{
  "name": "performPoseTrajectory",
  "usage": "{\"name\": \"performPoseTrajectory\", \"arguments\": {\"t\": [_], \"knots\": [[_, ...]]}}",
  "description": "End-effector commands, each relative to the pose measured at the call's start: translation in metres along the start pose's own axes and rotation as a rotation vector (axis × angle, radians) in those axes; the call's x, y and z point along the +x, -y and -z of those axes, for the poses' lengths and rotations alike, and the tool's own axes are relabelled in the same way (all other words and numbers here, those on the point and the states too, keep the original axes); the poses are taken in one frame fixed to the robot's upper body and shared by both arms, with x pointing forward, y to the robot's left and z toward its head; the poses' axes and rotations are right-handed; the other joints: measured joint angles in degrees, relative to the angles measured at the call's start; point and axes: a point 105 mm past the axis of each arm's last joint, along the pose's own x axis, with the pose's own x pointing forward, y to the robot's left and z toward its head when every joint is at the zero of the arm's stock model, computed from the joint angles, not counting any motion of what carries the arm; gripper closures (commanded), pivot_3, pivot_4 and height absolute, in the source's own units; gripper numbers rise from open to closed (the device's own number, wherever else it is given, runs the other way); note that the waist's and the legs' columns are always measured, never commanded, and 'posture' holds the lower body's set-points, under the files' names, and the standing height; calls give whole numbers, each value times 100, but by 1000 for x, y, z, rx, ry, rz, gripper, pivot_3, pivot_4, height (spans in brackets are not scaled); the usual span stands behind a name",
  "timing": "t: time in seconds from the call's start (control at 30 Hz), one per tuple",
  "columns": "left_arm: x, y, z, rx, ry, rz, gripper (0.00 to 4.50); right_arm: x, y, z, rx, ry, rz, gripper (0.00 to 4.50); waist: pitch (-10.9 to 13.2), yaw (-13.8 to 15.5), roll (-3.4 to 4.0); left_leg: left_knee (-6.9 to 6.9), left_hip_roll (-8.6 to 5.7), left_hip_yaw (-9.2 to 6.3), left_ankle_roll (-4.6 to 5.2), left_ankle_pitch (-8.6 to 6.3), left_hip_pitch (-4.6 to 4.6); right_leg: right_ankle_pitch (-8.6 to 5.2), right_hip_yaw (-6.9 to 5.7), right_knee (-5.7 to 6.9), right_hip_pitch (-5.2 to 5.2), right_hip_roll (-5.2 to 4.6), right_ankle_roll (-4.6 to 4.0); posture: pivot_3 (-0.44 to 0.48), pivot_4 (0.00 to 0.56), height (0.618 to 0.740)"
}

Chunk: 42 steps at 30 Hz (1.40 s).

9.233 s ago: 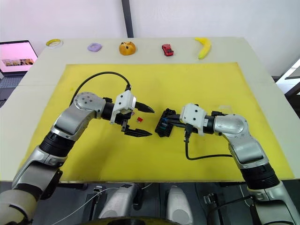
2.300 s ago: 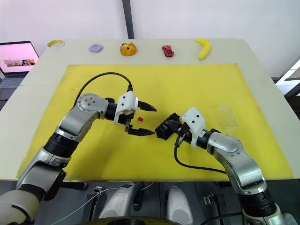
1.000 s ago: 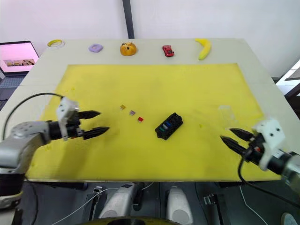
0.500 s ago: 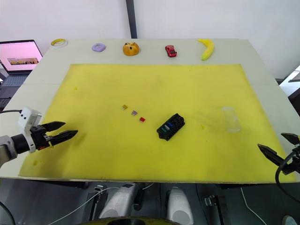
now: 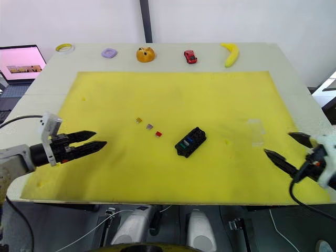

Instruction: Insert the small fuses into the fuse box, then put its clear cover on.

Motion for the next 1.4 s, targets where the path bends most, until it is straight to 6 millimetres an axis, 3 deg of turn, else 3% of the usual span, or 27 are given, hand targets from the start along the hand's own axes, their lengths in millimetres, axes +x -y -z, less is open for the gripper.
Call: {"name": "performPoseTrajectory", "arguments": {"t": [0.03,0.27,0.5,0.8,1.1,1.27,1.4], "knots": [[6,20,-11,-59,51,45,0,8,-22,-18,-18,46,-82,76,1,17,-1,0,0,0,0,0,0,2,0,0,1,0,4,0,150,735],[34,60,-2,-200,109,115,0,28,-67,-42,-6,126,-258,76,0,9,-6,5,-2,0,3,0,6,11,-1,-10,17,1,21,0,150,735],[57,69,3,-374,142,102,0,37,-94,-45,26,139,-350,76,0,28,-6,9,-4,0,4,1,6,11,-2,-10,40,2,21,0,150,735],[75,76,10,-553,118,124,0,43,-101,-43,37,138,-354,76,-3,13,-10,10,-4,0,4,1,7,11,-2,-10,41,4,20,0,150,735],[84,84,17,-616,132,165,0,45,-106,-43,41,142,-352,76,-3,13,-10,10,-5,0,4,1,8,9,-2,-12,41,4,16,0,150,735],[87,70,22,-667,183,118,0,45,-107,-43,42,138,-346,76,-3,15,-9,10,-4,1,4,0,8,3,-2,-12,42,4,4,0,150,735],[91,72,27,-691,140,132,0,45,-108,-43,42,137,-345,76,-3,15,-9,10,-5,1,4,0,8,1,-2,-13,42,4,1,0,150,735]]}}
